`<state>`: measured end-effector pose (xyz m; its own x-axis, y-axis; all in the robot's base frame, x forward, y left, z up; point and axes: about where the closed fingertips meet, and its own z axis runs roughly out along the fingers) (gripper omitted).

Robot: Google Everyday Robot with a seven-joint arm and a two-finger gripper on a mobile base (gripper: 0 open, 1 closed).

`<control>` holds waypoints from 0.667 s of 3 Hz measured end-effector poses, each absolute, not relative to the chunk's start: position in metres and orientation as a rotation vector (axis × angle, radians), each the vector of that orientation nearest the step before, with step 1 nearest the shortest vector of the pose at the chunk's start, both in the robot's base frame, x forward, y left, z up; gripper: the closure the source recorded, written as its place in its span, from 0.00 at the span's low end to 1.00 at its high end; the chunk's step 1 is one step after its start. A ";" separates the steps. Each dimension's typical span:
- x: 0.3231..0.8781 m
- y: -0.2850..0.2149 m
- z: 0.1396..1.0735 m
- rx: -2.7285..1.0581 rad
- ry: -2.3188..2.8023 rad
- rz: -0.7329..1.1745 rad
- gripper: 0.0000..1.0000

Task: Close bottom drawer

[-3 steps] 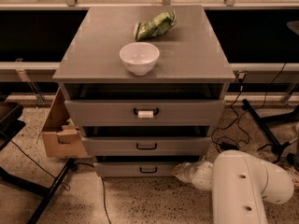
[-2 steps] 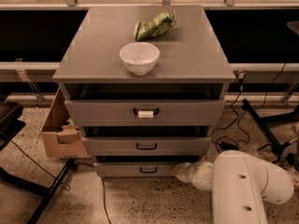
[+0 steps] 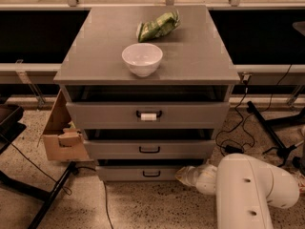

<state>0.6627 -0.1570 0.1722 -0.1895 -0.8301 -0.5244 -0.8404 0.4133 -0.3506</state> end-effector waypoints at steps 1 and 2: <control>0.663 -0.157 0.172 -1.413 2.012 0.020 0.26; 0.663 -0.157 0.172 -1.413 2.012 0.020 0.49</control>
Offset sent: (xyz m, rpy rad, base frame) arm 0.0000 0.0000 0.0000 0.0000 0.0000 0.0000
